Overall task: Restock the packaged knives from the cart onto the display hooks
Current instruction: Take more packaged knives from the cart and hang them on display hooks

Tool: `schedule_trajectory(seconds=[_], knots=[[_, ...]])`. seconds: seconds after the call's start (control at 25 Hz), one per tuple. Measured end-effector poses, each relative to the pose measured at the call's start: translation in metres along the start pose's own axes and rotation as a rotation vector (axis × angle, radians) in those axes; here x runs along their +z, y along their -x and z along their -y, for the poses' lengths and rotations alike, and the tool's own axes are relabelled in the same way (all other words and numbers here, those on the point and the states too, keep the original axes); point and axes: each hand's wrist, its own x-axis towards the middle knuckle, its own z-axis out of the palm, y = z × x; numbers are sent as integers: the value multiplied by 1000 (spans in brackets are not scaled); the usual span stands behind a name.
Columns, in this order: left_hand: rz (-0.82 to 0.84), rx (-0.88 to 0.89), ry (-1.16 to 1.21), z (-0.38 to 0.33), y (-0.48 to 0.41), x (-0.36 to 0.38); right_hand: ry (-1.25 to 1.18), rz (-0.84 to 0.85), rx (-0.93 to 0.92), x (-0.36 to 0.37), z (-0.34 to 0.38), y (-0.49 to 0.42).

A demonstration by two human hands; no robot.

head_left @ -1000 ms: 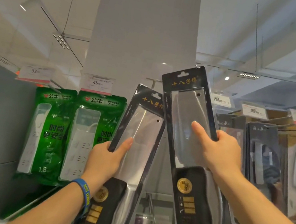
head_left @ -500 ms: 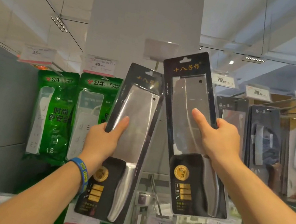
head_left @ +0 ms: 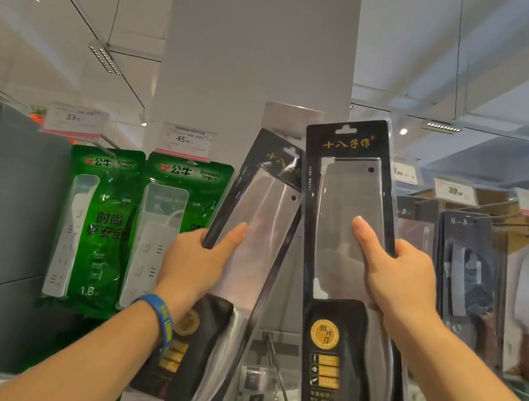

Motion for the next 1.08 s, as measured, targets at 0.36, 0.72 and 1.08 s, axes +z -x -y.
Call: schedule_trajectory(seconds=[0.36, 0.72, 1.08], knots=[[40, -146, 135, 10, 8, 8, 27, 26, 19, 0, 3, 8], [71, -252, 247, 4, 16, 3, 50, 66, 47, 6, 8, 15], [113, -186, 106, 5, 30, 22, 58, 38, 67, 0, 5, 25]])
